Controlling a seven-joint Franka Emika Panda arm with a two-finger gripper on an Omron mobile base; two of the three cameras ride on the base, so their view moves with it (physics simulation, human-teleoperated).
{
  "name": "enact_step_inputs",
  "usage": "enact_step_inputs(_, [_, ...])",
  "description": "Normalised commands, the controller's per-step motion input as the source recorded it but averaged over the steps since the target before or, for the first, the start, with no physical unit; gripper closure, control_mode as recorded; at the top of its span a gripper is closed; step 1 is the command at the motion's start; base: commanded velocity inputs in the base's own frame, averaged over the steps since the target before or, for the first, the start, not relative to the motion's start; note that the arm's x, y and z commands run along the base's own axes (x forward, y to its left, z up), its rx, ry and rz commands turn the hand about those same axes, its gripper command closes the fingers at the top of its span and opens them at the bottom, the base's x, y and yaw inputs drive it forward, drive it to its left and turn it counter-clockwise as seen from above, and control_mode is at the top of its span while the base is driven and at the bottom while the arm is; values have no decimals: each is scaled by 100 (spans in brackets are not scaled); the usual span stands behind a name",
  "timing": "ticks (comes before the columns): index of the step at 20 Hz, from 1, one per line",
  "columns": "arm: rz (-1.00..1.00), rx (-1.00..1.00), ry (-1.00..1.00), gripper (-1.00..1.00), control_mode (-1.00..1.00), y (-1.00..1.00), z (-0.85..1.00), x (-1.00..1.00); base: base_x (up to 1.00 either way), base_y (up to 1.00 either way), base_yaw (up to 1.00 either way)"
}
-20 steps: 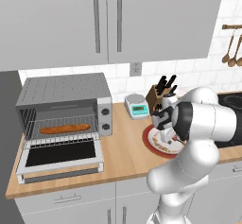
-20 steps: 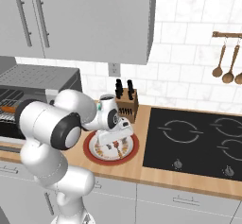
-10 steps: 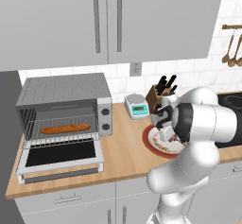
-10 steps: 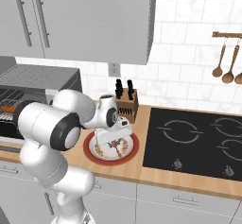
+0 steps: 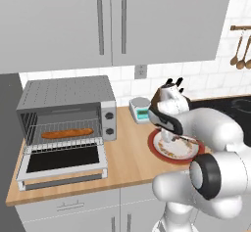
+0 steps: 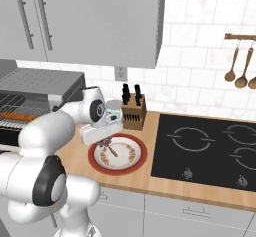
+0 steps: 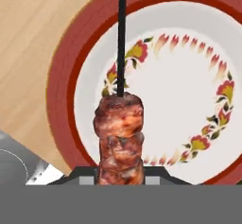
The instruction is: Pick up the kebab skewer and baguette bread, and place them inside the toaster oven. Close the toaster oven door and start by setting the timer.
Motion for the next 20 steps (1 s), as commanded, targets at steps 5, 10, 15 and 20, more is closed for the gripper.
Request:
enact_step_inputs(5, [29, 0, 3, 100, -100, 100, 70, -34, 0, 0, 0])
enact_step_inputs(10, [33, 0, 0, 100, -100, 100, 47, -12, 0, 0, 0])
enact_step_inputs(15, [32, 0, 0, 100, -100, 100, 27, 0, 0, 0, 0])
enact_step_inputs(20, [25, 0, 0, 100, -100, 100, 17, 2, 0, 0, 0])
